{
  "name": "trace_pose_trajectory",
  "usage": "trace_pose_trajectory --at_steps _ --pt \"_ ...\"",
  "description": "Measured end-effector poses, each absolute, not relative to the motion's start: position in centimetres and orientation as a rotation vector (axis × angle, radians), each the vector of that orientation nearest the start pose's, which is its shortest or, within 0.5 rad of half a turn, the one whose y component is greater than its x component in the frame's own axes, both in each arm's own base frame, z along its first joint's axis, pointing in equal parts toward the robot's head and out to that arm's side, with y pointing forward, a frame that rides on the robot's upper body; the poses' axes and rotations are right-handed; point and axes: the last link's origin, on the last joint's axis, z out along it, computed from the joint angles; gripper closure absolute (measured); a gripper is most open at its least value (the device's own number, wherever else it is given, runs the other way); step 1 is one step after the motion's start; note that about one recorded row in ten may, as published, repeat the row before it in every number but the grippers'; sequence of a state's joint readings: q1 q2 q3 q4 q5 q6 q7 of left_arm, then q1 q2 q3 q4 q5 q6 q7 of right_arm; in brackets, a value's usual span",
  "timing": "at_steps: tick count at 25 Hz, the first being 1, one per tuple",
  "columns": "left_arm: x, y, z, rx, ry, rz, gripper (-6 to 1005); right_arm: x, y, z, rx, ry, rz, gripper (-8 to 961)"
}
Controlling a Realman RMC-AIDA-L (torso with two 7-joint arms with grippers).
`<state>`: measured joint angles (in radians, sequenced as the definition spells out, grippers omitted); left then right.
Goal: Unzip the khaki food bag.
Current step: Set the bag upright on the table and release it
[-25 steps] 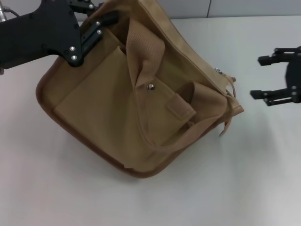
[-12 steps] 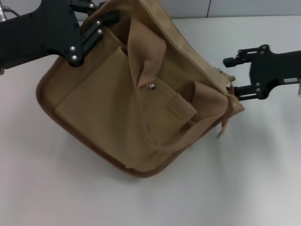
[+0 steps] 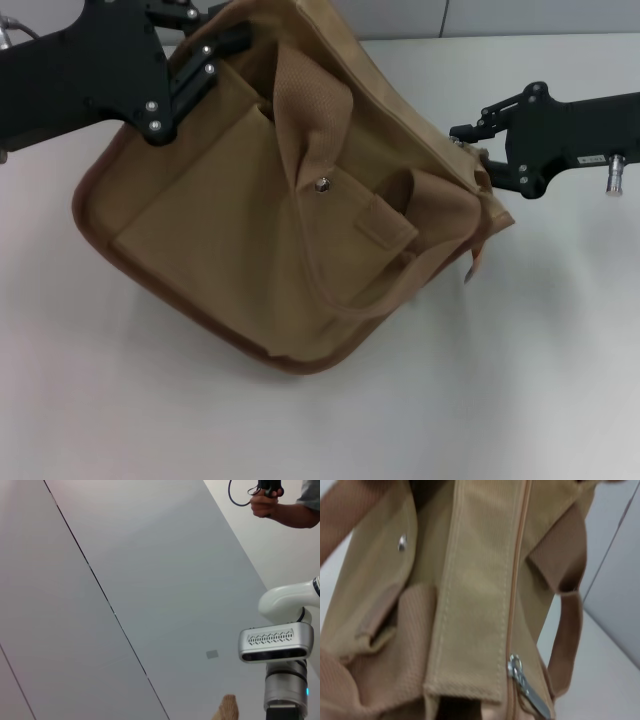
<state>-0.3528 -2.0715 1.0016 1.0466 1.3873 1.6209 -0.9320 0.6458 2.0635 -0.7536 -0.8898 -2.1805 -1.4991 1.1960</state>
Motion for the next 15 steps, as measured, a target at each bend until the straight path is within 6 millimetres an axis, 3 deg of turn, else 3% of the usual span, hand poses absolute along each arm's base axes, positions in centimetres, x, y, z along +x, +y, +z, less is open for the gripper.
trace_pose_trajectory --at_steps 1,7,12,15 --pt "-18.7 31.9 6.4 -2.394 0.437 -0.956 928 22.4 37.8 3.0 -2.767 -0.063 0.266 531" --pt "-19.4 31.5 6.0 -2.386 0.423 -0.972 929 22.4 37.8 3.2 -2.760 -0.064 0.280 777" --pt "-19.9 31.2 6.0 -2.373 0.414 -0.986 929 22.2 37.9 3.5 -2.744 -0.081 0.274 905" --pt "-20.2 31.1 6.0 -2.363 0.391 -0.998 930 21.9 38.1 4.3 -2.712 -0.084 0.284 905"
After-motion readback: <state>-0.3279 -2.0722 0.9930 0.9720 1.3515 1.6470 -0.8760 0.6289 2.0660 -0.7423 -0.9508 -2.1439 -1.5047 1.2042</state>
